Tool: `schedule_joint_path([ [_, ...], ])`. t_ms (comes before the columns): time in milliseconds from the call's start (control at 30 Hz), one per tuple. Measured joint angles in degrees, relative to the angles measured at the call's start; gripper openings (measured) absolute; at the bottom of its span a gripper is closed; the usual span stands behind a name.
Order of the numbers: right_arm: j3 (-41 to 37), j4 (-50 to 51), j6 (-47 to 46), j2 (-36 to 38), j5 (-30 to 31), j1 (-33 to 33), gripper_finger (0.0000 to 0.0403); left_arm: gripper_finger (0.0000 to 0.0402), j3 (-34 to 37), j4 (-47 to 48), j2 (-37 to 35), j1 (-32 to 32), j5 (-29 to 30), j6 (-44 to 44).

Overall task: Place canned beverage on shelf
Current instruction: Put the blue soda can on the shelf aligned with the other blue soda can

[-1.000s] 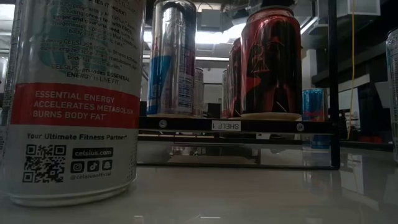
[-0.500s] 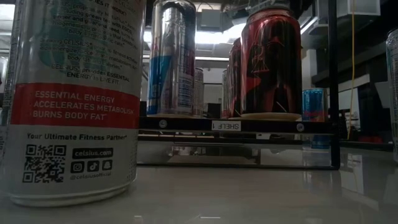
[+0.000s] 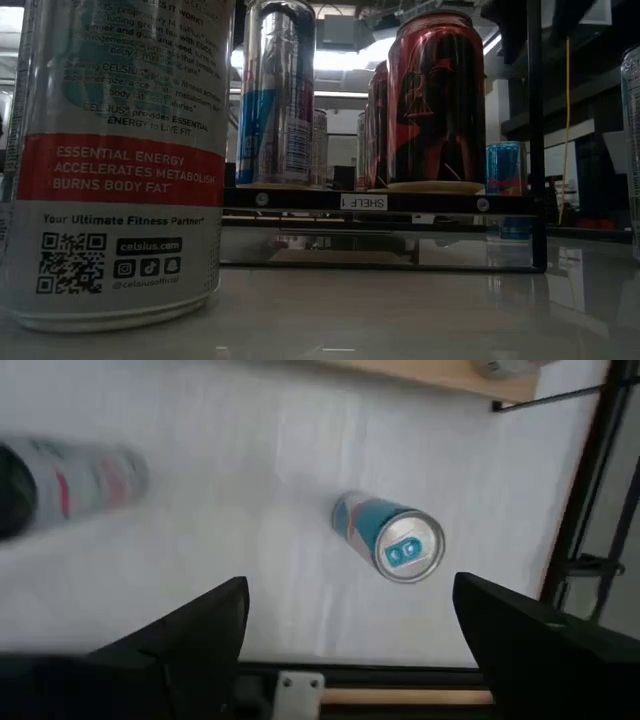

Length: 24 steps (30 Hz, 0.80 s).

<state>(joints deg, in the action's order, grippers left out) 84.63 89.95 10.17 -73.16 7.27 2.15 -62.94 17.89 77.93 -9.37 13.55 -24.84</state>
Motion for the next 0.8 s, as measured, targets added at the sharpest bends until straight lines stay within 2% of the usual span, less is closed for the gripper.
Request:
schedule_joint_path([
  [167,-4.58,-1.15,9.39,-0.36,-0.44,-0.96,0.0344,0.0289,0.00,-0.06,0.00,0.00,1.76,-0.09],
  [300,-8.74,-3.52,14.53,-0.71,0.56,-4.44,0.0344,0.0289,0.00,-0.45,0.02,-0.02,2.00,-0.11],
  [567,-14.36,-10.99,20.99,-0.84,0.09,-13.21,0.0344,0.0289,0.00,-1.03,0.04,-0.02,2.03,-0.14],
  [800,-15.86,-14.15,25.99,-0.98,-1.14,-17.50,0.0344,0.0289,0.00,-1.03,0.04,-0.02,2.07,-0.17],
])
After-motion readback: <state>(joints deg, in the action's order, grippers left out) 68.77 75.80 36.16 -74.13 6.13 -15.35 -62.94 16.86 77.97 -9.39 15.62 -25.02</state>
